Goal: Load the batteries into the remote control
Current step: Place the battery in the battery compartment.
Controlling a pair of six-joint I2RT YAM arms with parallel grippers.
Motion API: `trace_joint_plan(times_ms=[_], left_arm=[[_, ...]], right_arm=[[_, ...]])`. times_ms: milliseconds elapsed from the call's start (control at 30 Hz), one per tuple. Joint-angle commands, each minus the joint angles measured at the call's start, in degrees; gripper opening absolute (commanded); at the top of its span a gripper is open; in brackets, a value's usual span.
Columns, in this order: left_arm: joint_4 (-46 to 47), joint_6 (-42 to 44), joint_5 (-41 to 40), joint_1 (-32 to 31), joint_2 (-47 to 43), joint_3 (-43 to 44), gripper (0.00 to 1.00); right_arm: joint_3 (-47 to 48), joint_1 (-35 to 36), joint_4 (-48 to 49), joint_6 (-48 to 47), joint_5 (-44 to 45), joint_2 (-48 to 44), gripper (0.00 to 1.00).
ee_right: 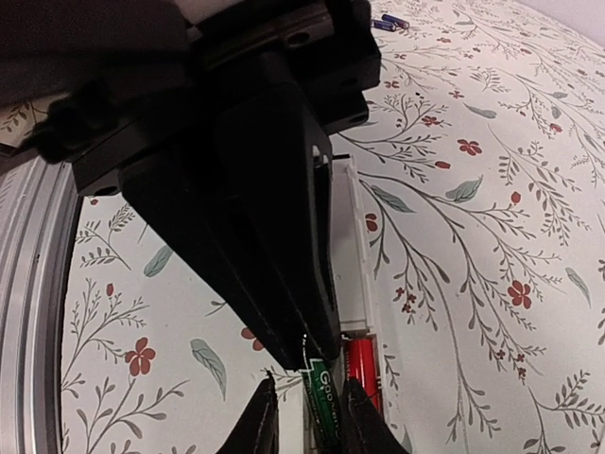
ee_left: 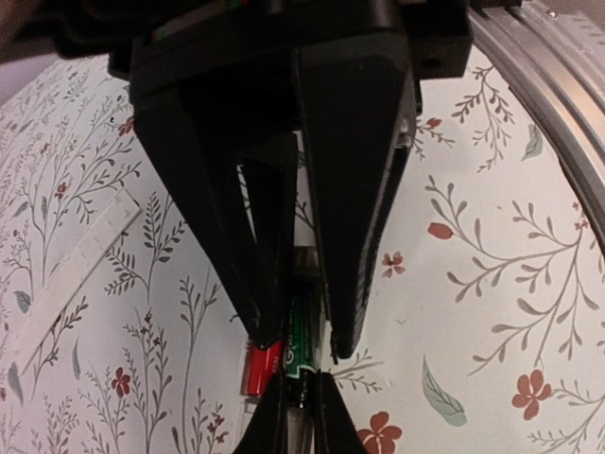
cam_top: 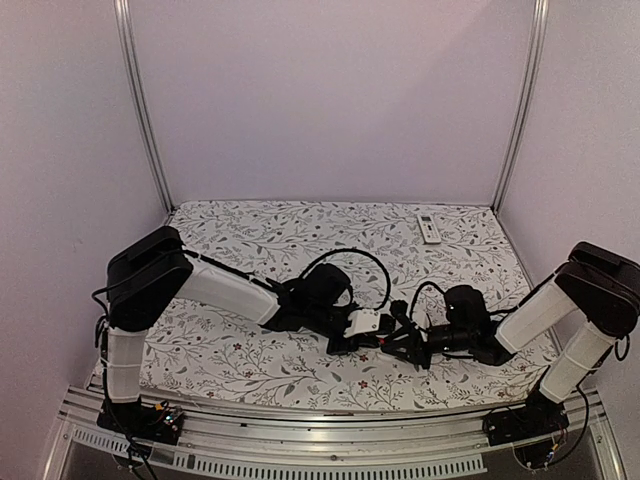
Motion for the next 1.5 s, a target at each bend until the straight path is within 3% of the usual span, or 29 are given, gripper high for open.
trace_joint_plan(times_ms=[0, 500, 967, 1467], left_arm=[[-5.4, -0.5, -0.6, 0.4, 3.4, -0.7, 0.0], [-5.0, -0.9, -0.7, 0.7, 3.4, -0.5, 0.0], [-4.9, -1.4, -1.0, 1.1, 2.4, -1.2, 0.01], [-3.9, -1.9, -1.0, 1.5, 1.7, -2.4, 0.02]], right_arm=[[1.0, 1.2, 0.1, -1.1, 1.1, 1.2, 0.21], [0.2, 1.7, -1.7, -1.7, 1.0, 1.2, 0.08], [0.5, 1.7, -5.7, -2.6, -0.4, -0.5, 0.03], [1.5, 2.3, -8.3, -3.0, -1.5, -0.1, 0.05]])
